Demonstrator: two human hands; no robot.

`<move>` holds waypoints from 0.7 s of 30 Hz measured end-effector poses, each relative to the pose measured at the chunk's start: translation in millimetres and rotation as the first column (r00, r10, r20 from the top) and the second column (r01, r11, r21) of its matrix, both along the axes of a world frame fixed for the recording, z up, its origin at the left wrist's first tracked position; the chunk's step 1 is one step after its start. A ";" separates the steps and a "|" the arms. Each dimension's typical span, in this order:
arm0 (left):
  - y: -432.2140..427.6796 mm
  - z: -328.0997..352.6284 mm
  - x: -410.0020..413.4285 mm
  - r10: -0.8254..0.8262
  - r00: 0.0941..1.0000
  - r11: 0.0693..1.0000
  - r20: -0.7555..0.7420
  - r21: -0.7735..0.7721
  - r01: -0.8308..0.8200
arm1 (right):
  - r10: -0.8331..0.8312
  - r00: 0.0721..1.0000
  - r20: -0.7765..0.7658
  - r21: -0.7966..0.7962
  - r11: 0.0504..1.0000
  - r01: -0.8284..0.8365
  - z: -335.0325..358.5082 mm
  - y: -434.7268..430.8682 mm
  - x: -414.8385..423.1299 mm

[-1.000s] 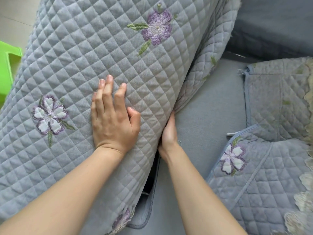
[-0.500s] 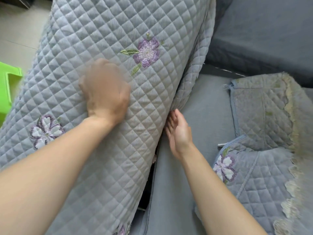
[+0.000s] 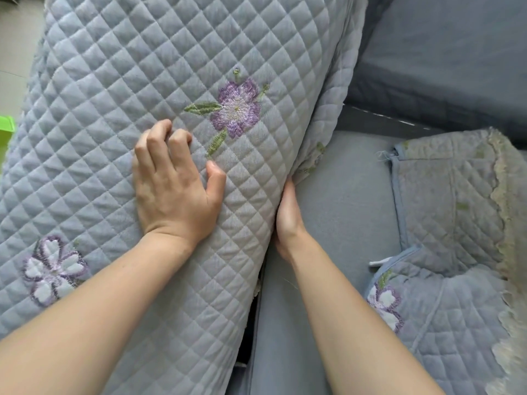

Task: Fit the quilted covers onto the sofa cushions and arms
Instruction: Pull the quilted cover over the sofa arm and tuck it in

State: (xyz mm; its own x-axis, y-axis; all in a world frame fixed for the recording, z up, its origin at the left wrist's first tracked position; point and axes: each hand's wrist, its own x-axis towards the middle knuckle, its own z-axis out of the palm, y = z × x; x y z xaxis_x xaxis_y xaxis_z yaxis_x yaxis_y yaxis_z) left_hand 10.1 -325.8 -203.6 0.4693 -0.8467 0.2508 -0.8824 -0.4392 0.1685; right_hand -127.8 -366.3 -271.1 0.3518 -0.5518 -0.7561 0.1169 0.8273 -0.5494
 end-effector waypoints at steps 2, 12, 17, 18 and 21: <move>1.2 -0.9 0.1 0.002 1.000 1.000 -0.010 -0.004 -0.002 | -0.018 0.999 -0.040 0.034 0.999 0.020 -2.4 -6.4 4.6; 1.4 5.3 -1.1 0.020 0.999 1.000 -0.042 0.016 -0.020 | -0.152 0.987 0.059 -0.054 0.986 0.155 32.3 -31.2 -19.6; -1.2 3.9 -2.2 0.012 1.000 0.999 -0.023 0.036 -0.011 | -0.124 0.989 0.078 -0.075 0.989 0.130 17.5 -31.5 -5.2; -1.4 3.8 -1.8 0.009 1.000 0.999 -0.021 0.042 -0.009 | -0.132 0.989 0.064 -0.076 0.988 0.136 12.3 -31.4 -4.6; -0.3 4.5 -3.6 0.004 1.000 0.998 -0.017 0.058 -0.003 | -0.133 0.989 0.059 -0.067 0.988 0.137 1.1 -35.3 0.2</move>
